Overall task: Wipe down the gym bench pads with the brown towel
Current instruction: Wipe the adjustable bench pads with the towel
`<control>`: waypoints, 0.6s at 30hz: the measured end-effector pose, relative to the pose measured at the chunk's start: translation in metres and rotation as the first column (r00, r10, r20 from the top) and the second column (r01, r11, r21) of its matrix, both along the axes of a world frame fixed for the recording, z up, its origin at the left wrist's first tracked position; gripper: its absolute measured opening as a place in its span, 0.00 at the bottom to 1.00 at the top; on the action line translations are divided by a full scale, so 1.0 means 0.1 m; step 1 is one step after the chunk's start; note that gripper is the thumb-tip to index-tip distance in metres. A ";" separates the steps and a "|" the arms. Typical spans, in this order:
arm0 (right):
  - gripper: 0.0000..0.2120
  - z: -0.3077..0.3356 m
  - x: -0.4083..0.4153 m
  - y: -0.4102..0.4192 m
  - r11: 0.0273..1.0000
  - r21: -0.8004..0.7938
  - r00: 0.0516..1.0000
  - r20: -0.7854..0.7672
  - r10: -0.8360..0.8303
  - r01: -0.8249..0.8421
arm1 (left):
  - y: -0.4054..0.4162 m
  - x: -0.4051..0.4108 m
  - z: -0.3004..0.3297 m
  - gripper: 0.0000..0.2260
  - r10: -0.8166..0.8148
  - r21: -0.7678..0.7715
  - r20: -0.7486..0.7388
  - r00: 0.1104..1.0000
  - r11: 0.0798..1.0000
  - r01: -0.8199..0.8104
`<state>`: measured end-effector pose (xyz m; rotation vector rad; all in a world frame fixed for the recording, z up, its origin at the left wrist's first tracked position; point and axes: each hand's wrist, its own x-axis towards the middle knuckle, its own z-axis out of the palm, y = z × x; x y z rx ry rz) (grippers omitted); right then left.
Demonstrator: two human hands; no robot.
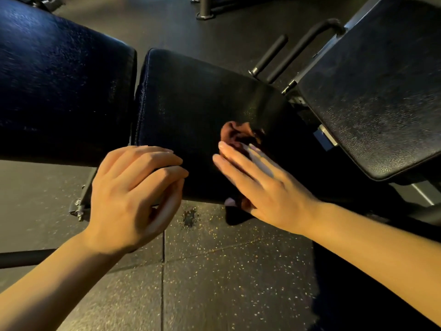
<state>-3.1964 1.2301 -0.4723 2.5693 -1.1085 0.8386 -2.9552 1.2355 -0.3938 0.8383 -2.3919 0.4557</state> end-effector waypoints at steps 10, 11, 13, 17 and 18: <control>0.47 0.19 0.33 -0.04 0.975 0.211 0.991 0.098 -0.093 0.070 | -0.03 0.20 -0.04 0.11 0.076 -0.044 0.036 0.996 0.996 -0.075; 0.46 0.15 0.27 -0.01 0.974 0.206 0.990 0.085 -0.111 0.091 | -0.03 0.24 -0.10 0.13 0.083 -0.040 0.054 0.995 0.996 -0.081; 0.45 0.08 0.13 0.04 0.974 0.197 0.989 0.065 -0.130 0.115 | -0.05 0.30 -0.21 0.18 0.095 -0.039 0.086 0.992 0.995 -0.092; 0.48 -0.13 -0.27 0.18 0.954 0.241 0.981 0.029 -0.191 0.179 | -0.07 0.33 -0.36 0.24 0.106 -0.053 0.087 0.991 0.993 -0.101; 0.50 -0.19 -0.41 0.22 0.936 0.282 0.974 0.017 -0.225 0.212 | -0.07 0.32 -0.38 0.25 0.105 -0.048 0.080 0.991 0.994 -0.101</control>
